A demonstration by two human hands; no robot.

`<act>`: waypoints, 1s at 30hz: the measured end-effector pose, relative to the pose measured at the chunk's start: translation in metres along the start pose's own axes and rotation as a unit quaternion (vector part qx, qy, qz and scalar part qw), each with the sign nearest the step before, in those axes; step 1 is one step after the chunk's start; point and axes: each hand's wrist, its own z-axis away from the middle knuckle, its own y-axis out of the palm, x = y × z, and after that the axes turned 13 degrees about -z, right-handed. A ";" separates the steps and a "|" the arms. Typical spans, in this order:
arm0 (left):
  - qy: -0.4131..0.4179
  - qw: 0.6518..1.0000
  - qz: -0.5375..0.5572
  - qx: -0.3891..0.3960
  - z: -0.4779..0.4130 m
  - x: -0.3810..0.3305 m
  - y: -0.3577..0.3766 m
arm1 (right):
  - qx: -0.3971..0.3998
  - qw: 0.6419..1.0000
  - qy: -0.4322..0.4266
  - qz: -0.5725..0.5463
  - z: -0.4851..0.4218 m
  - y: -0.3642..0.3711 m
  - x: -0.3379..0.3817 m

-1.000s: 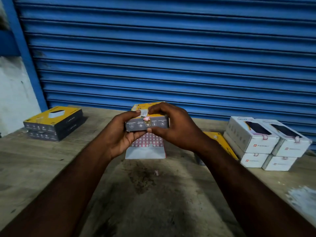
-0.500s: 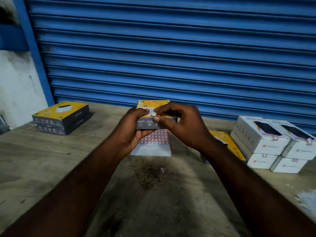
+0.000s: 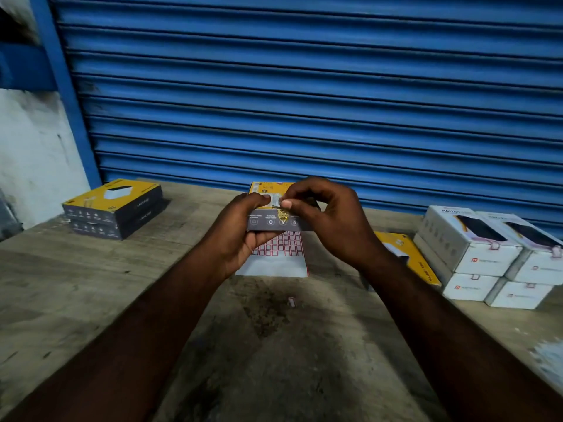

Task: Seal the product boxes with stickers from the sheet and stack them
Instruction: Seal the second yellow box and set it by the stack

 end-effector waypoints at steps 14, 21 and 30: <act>-0.003 1.000 -0.025 0.005 -0.003 0.004 0.000 | -0.053 0.984 0.105 -0.134 -0.007 -0.006 0.009; -0.004 1.000 -0.024 -0.001 -0.005 0.005 -0.002 | -0.040 0.982 0.128 -0.131 -0.006 -0.006 0.013; 0.006 0.999 -0.040 -0.008 -0.008 0.007 -0.004 | -0.017 0.977 0.152 -0.151 -0.005 -0.003 0.016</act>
